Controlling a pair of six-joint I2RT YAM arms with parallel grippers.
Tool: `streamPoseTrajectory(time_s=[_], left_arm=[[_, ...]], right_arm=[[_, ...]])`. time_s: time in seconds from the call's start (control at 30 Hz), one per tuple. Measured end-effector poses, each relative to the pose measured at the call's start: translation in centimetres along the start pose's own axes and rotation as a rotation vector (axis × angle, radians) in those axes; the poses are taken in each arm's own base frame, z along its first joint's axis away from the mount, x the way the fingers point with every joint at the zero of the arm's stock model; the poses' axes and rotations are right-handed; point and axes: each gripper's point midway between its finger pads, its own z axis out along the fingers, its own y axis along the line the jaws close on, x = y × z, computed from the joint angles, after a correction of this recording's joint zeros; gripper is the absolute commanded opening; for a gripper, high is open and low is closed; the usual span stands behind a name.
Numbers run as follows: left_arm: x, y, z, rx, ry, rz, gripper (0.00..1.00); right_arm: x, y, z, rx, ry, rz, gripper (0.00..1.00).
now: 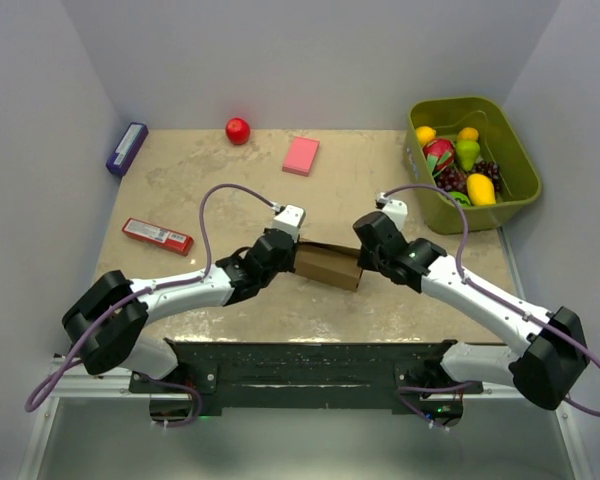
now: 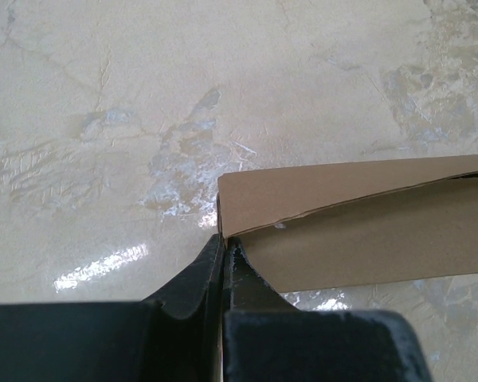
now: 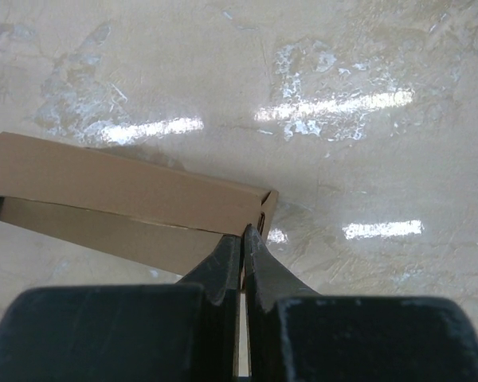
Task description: Fold the paper box
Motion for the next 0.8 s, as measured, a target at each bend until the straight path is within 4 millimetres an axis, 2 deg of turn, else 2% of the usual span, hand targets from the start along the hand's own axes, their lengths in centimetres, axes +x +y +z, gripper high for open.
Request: streamPoseTrajectory(time_s=[0.53,0.8], left_arm=[[0.0,-0.2,0.0,0.005,0.005,-0.003,0.0],[0.0,-0.3,-0.1,0.007,0.011,-0.004,0.0]], right_arm=[[1.1,-0.4,0.6,-0.056,-0.055,0.069,0.0],[1.6,-0.2,0.3,-0.036,-0.086,0.046,0.0]])
